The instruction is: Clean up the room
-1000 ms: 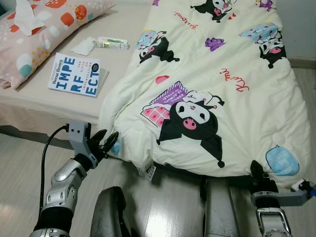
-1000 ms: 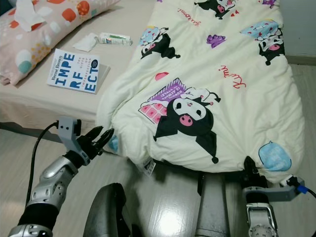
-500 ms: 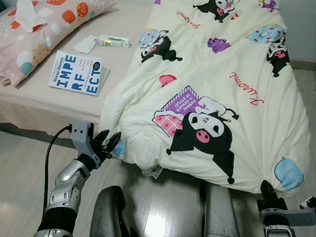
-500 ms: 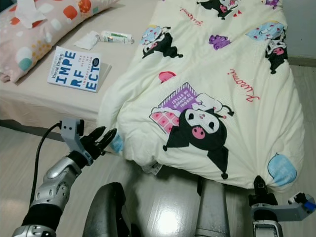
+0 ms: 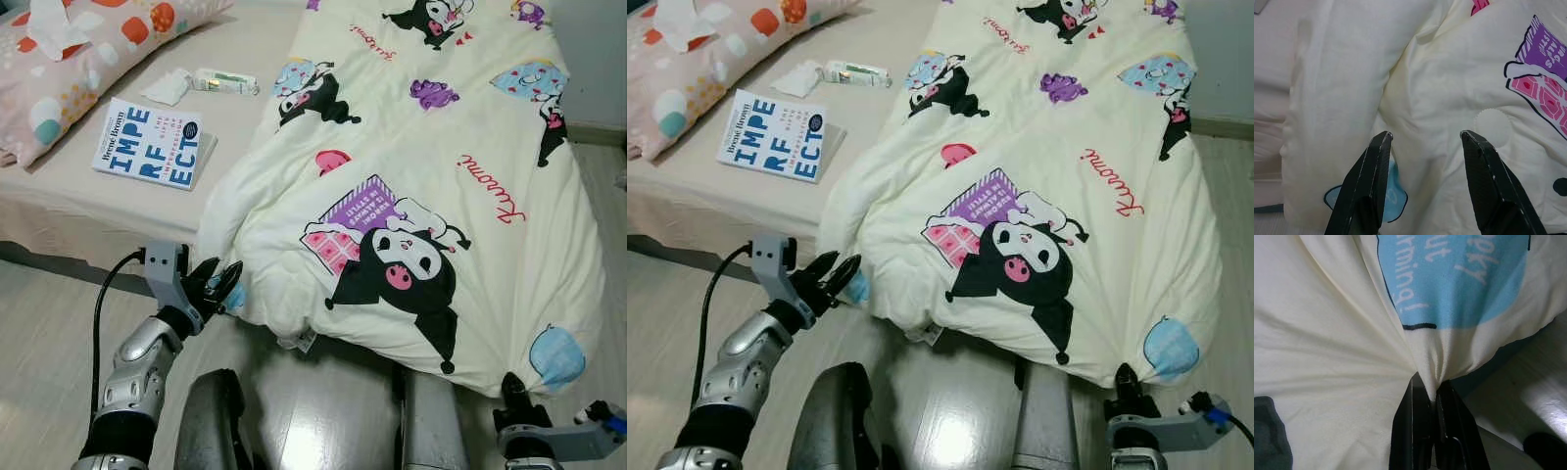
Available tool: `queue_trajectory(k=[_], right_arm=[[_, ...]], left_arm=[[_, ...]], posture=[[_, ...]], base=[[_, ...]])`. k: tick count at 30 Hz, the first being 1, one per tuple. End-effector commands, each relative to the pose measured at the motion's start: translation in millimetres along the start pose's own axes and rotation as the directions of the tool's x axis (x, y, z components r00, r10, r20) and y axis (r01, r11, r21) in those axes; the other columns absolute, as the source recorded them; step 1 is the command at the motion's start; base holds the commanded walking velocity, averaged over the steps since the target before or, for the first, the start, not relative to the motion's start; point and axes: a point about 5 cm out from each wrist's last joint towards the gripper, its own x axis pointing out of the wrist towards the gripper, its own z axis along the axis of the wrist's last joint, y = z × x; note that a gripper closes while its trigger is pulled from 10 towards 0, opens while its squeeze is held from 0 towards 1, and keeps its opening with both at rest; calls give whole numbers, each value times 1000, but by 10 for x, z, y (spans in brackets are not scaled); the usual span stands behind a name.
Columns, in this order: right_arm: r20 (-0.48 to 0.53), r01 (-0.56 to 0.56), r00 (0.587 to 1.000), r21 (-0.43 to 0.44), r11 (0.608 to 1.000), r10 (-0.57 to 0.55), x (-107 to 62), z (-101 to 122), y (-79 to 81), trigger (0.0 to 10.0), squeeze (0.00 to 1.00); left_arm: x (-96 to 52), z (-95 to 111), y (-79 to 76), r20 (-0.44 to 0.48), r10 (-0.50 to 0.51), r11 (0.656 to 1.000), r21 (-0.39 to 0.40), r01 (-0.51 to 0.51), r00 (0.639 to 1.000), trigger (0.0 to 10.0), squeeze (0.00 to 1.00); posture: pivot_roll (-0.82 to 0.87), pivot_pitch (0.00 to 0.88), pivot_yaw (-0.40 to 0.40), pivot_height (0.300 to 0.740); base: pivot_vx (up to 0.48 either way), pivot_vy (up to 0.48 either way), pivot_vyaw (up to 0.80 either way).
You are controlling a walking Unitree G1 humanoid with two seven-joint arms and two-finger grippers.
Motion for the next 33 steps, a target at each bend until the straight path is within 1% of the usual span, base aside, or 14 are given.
queue_trajectory(k=[1, 2, 8, 10, 11, 13, 16, 17, 20, 21, 23, 24, 28, 33], right_arm=[[-104, 212, 971, -26, 977, -214, -251, -240, -383, 0, 0], [-104, 261, 959, -50, 964, -264, -279, -253, -444, 0, 0], [-98, 307, 944, -83, 948, -314, -299, -241, -503, 0, 0], [-44, 438, 891, -182, 880, -452, -357, -112, -672, 0, 0], [-44, 438, 891, -182, 880, -452, -357, -112, -672, 0, 0], [4, 498, 860, -232, 836, -511, -380, -10, -739, 0, 0], [12, 494, 863, -236, 837, -505, -364, 14, -727, 0, 0], [21, 484, 869, -245, 840, -495, -337, 37, -700, 10000, 0], [26, 478, 873, -251, 842, -488, -317, 49, -680, 10000, 0], [33, 463, 882, -252, 850, -471, -284, 70, -650, 10000, 380], [38, 456, 886, -254, 853, -462, -264, 83, -633, 10000, 380], [52, 449, 890, -259, 855, -452, -239, 121, -615, 10000, 1000], [76, 452, 890, -272, 850, -449, -200, 185, -585, 10000, 1000], [-5, 426, 893, -314, 848, -450, -187, 107, -542, 10000, 1000]], left_arm=[[-56, -85, 12, -21, 16, 1000, -9, -16, 1000, 10000, 0], [-52, -84, 11, -20, 17, 1000, -10, -17, 1000, 10000, 0], [-47, -85, 10, -19, 18, 1000, -11, -18, 1000, 10000, 0], [-44, -99, 2, -21, 18, 1000, -14, -19, 1000, 10000, 0], [-44, -99, 2, -21, 18, 1000, -14, -19, 1000, 10000, 0], [-42, -112, -6, -23, 18, 1000, -17, -19, 1000, 10000, 0], [-39, -121, -12, -24, 18, 1000, -19, -18, 1000, 10000, 0], [-35, -127, -21, -25, 16, 1000, -20, -17, 1000, 10000, 0], [-32, -131, -27, -25, 15, 1000, -21, -16, 1000, 10000, 0], [-26, -135, -36, -25, 13, 1000, -23, -14, 1000, 10000, 0], [-22, -137, -42, -25, 11, 1000, -24, -12, 1000, 10000, 0], [-17, -139, -49, -25, 9, 1000, -25, -10, 1000, 10000, 0], [-8, -143, -60, -24, 6, 1000, -27, -7, 1000, 10000, 0], [-6, -151, -71, -23, 5, 1000, -29, -5, 1000, 10000, 0]], posture=[[-126, 350, 90, 497], [-126, 350, 90, 497], [-128, 349, 90, 497], [-131, 348, 87, 497], [-131, 348, 87, 497], [-131, 348, 87, 497], [-138, 346, 87, 497], [-138, 346, 87, 497], [-138, 346, 87, 497], [-138, 344, 89, 497], [-138, 344, 89, 497], [-138, 343, 88, 497], [-142, 343, 87, 497], [-145, 340, 82, 497]], base=[[0, 0, 0], [0, 0, 0], [0, 0, 0], [0, 0, 0], [0, 0, 0], [0, 0, 0], [0, 0, 0], [0, 0, 0], [0, 0, 0], [0, 0, 0], [0, 0, 0], [0, 0, 0], [0, 0, 0], [0, 0, 0]])
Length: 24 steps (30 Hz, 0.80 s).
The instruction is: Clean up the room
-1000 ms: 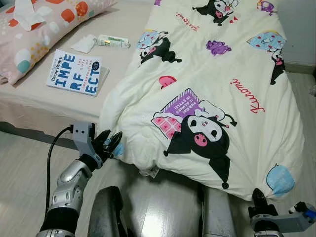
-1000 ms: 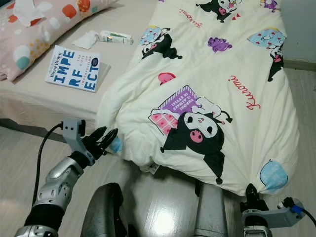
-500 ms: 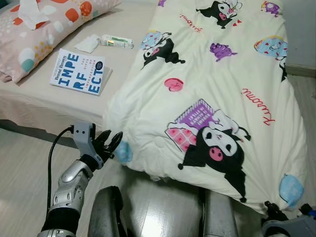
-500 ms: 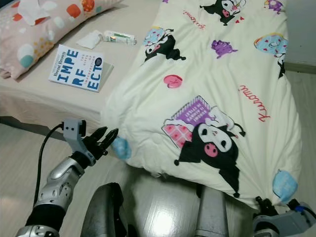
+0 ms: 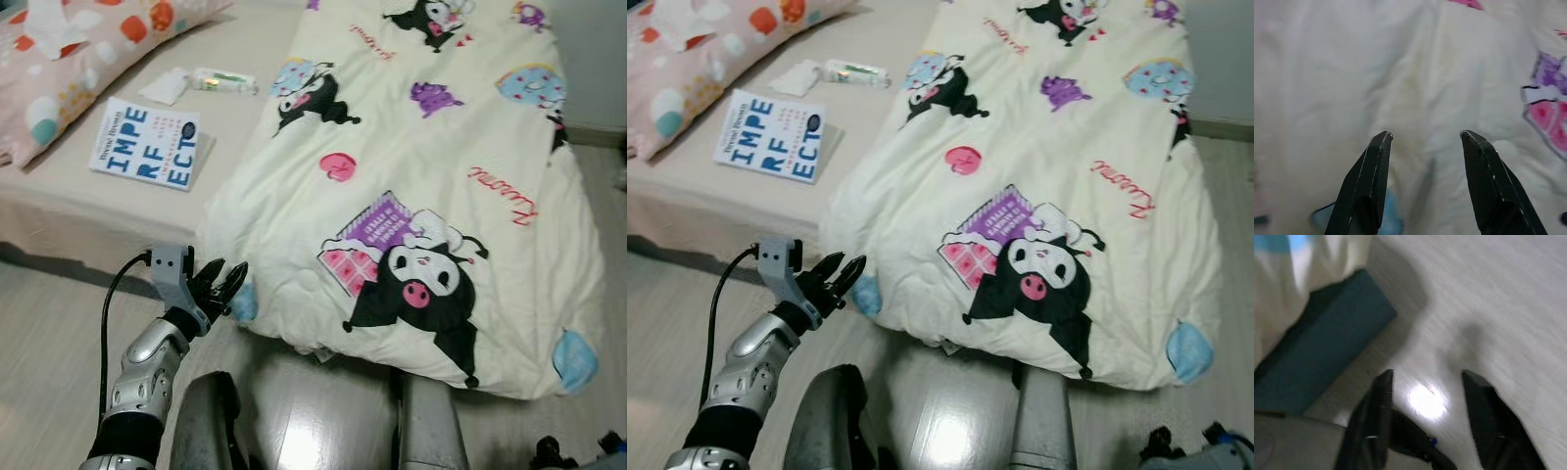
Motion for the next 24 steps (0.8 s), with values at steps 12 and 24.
queue_trajectory(k=[12, 24], right_arm=[[239, -361, 907, 14, 933, 347, -98, 634, 436, 10000, 541], [95, -383, 909, -192, 903, 406, 121, 449, 657, 10000, 0]], left_arm=[[-55, -145, 6, -35, 19, 1000, -16, -20, 999, 10000, 0], [-119, -300, 229, -83, 191, 979, -53, -196, 978, 10000, 0]], posture=[[-161, 321, 72, 497], [-164, 214, 31, 497]], base=[[0, 0, 0], [0, 0, 0]])
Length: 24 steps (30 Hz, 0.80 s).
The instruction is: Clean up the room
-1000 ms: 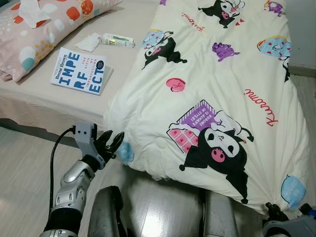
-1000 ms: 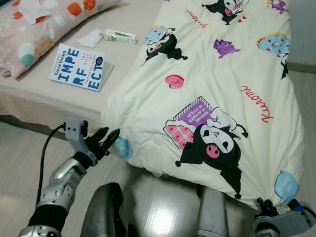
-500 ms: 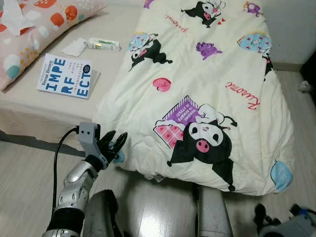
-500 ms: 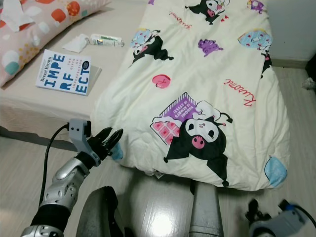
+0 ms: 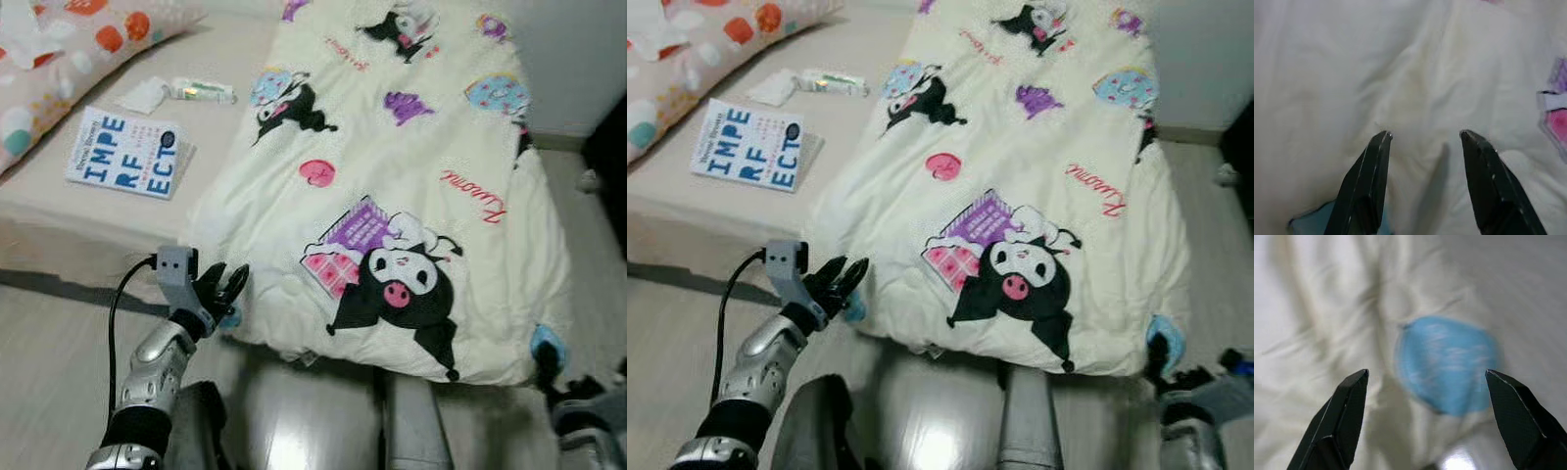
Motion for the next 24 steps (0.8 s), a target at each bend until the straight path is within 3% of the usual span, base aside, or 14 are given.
queue_trajectory(k=[1, 5, 11, 19, 21, 22, 24], right_arm=[[-81, -17, 997, -14, 1000, 16, -23, -194, 50, 10000, 0], [-103, -36, 994, -19, 999, 34, -13, -254, 114, 10000, 0], [-167, -113, 980, -29, 993, 106, 104, -423, 313, 10000, 0], [-219, -181, 961, -46, 982, 167, 168, -555, 473, 10000, 0], [-302, -231, 933, -80, 970, 197, 141, -762, 587, 10000, 0], [-302, -231, 933, -80, 970, 197, 141, -762, 587, 10000, 0], [-405, -274, 890, -111, 955, 208, 28, -1015, 638, 10000, 0]], left_arm=[[-128, -129, 173, -44, 94, 996, -5, -95, 995, 10000, 0], [-168, -164, 227, -56, 129, 992, -5, -130, 990, 10000, 0], [-375, -311, 483, -99, 314, 947, -34, -319, 944, 10000, 0], [-429, -341, 568, -106, 391, 918, -29, -396, 914, 10000, 0], [-564, -401, 708, -131, 498, 865, 4, -502, 857, 10000, 0], [-564, -401, 708, -131, 498, 865, 4, -502, 857, 10000, 0], [-790, -476, 881, -158, 611, 785, -10, -620, 776, 10000, 0]], posture=[[-158, 189, 29, 497], [-157, 184, 29, 497], [-136, 122, 11, 502], [-119, 74, 11, 517], [-94, 47, 3, 527], [-94, 47, 3, 527], [-66, 31, -8, 537]], base=[[0, 0, 0], [0, 0, 0], [0, 0, 0], [0, 0, 0], [0, 0, 0], [0, 0, 0], [0, 0, 0]])
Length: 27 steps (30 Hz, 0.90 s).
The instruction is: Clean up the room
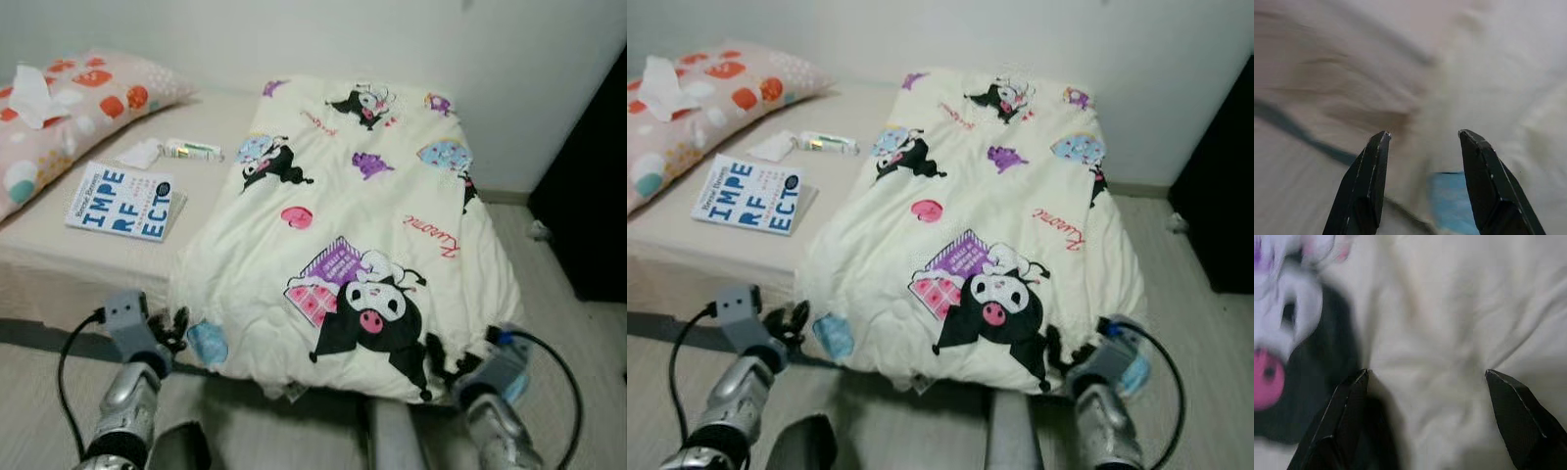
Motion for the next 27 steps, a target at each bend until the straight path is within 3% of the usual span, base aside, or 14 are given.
queue_trajectory(k=[1, 4, 8, 10, 13, 14, 24, 27], right_arm=[[-105, -24, 994, -28, 999, 21, -49, -276, 47, 10000, 0], [-174, -70, 983, -45, 997, 61, -73, -451, 143, 10000, 0], [-185, -80, 980, -52, 995, 69, -76, -476, 161, 10000, 0], [-230, -92, 971, -80, 993, 71, -98, -566, 178, 10000, 0], [-244, -93, 967, -89, 992, 69, -107, -594, 176, 10000, 0], [-264, -90, 963, -103, 991, 60, -125, -636, 155, 10000, 0], [-309, -85, 950, -134, 987, 40, -190, -749, 98, 10000, 0], [-363, -83, 932, -166, 983, 17, -273, -873, 44, 10000, 0]], left_arm=[[-115, -124, 287, -40, 129, 991, -29, -130, 991, 10000, 0], [-218, -200, 498, -66, 210, 975, -52, -214, 975, 10000, 0], [-239, -216, 534, -72, 223, 973, -49, -227, 972, 10000, 0], [-342, -354, 627, -127, 262, 964, -14, -266, 957, 10000, 0], [-377, -404, 649, -147, 272, 961, -2, -275, 951, 10000, 0], [-449, -515, 682, -195, 286, 957, 19, -288, 938, 10000, 0], [-539, -686, 659, -266, 272, 961, 31, -274, 925, 10000, 0], [-555, -783, 552, -311, 222, 975, 62, -213, 924, 10000, 0]], posture=[[-63, 30, -9, 542], [-44, 19, -20, 557], [-44, 19, -20, 562], [-31, 7, -18, 572], [-31, 7, -18, 577], [-33, 0, -14, 587], [-38, 0, -8, 607], [-35, 0, -13, 622]], base=[[0, 0, 0], [0, 0, 0], [0, 0, 0], [0, 0, 0], [0, 0, 0], [0, 0, 0], [0, 0, 0], [0, 0, 0]])
